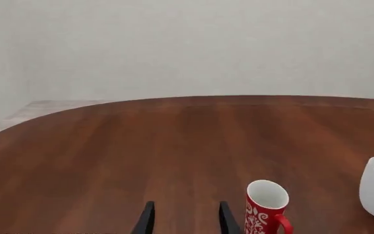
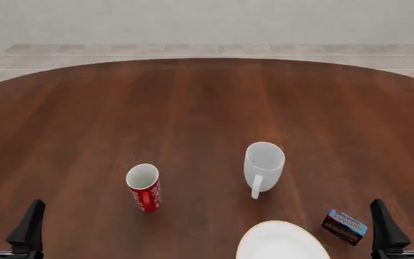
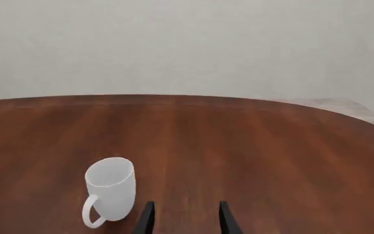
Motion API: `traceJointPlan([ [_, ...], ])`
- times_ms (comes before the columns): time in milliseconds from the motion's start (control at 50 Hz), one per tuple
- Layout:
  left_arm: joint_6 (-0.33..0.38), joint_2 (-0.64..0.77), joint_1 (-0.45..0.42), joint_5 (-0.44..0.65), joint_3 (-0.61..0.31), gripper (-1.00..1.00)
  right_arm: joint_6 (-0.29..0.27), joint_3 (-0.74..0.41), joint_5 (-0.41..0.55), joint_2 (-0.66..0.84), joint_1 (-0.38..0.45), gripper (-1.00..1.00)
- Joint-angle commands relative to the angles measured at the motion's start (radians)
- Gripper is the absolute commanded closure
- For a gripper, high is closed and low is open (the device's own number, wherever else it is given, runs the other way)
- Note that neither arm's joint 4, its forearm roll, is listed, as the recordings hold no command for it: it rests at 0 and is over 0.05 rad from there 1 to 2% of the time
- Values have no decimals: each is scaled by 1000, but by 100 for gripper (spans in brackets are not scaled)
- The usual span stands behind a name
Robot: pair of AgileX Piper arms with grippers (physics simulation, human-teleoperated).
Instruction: Put the white mug on the plate.
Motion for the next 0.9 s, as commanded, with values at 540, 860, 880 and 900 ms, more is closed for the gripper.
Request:
traceJointPlan([
  [540, 0, 17, 13, -14, 1, -100, -18, -1, -11, 3, 9, -100],
  [860, 1, 3, 14, -3, 5, -100, -7, -171, 105, 98, 95, -100],
  [880, 1, 3, 14, -1, 5, -100, -2, -180, 107, 104, 92, -100],
  [900, 1, 2, 14, -1, 5, -100, 28, -205, 109, 141, 104, -100],
])
